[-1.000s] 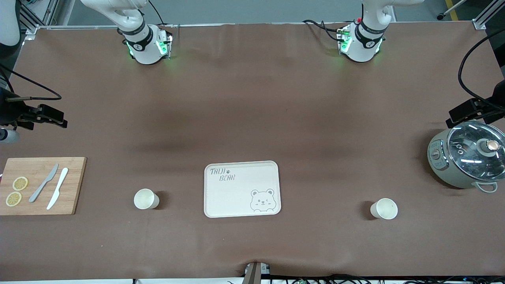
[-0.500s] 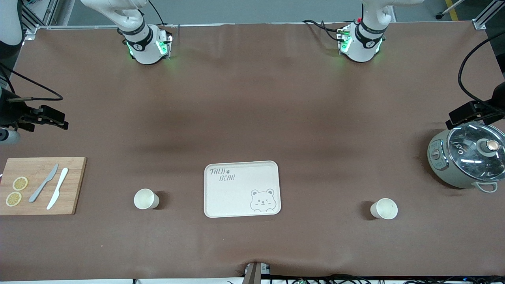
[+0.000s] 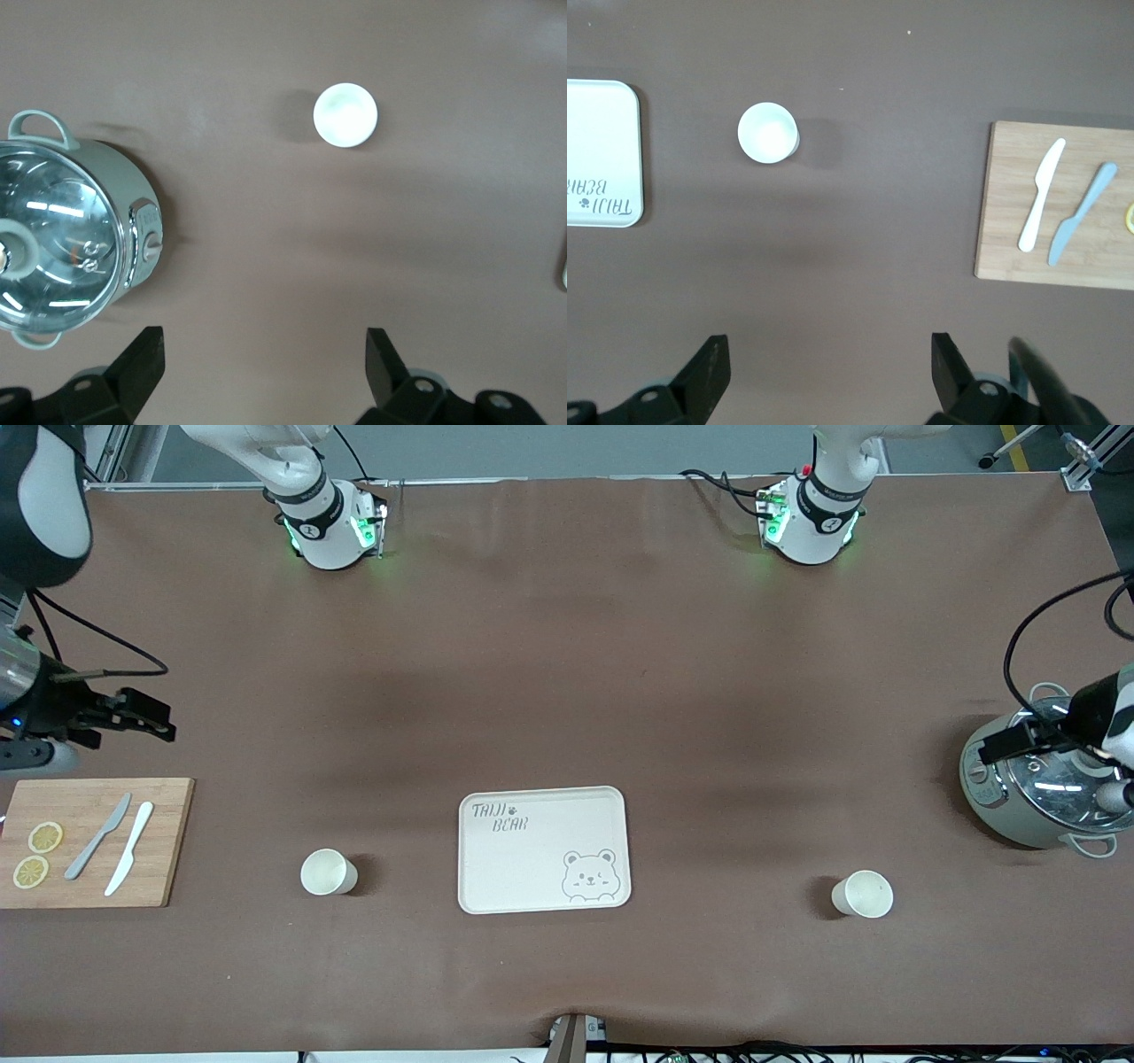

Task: Place white IKEA cup upright on tray with both arms
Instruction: 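Reach the right gripper and the left gripper down toward the two white cups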

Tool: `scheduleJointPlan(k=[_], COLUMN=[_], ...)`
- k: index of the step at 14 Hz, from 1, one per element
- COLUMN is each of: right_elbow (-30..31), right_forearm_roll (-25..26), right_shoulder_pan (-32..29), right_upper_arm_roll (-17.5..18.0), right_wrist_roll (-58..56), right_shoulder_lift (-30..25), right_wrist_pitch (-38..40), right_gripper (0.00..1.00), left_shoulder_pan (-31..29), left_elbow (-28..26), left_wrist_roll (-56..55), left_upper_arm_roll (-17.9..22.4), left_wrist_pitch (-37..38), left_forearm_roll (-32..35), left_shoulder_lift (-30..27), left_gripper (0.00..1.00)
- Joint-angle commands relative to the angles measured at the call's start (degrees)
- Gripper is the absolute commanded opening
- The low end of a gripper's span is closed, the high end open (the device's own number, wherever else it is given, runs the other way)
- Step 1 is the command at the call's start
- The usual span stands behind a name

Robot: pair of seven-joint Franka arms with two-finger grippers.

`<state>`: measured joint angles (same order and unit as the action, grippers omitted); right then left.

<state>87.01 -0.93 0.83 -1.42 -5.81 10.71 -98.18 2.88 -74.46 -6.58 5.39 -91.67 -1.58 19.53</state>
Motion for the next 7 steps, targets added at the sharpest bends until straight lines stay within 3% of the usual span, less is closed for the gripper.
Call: scheduleJointPlan(k=[1, 7], right_elbow=[-0.3, -0.3], right_forearm_roll=[-0.5, -4.9], right_shoulder_pan=[0.9, 1.9], right_upper_arm_roll=[0.0, -0.1], right_wrist_roll=[3.3, 4.9], right_shoulder_lift=[3.3, 11.8], right_wrist_pitch=[-2.8, -11.1], right_gripper=[1.0, 1.0], left_shoulder_pan=[-0.3, -0.9], left_elbow=[0.4, 0.4], left_wrist_roll=[0.9, 0.9], left_upper_arm_roll=[0.0, -0.1], left_wrist_pitch=[-3.8, -13.6], left_forearm_roll=[-0.4, -0.5], left_shoulder_lift=[3.7, 10.4], left_gripper=[1.0, 1.0])
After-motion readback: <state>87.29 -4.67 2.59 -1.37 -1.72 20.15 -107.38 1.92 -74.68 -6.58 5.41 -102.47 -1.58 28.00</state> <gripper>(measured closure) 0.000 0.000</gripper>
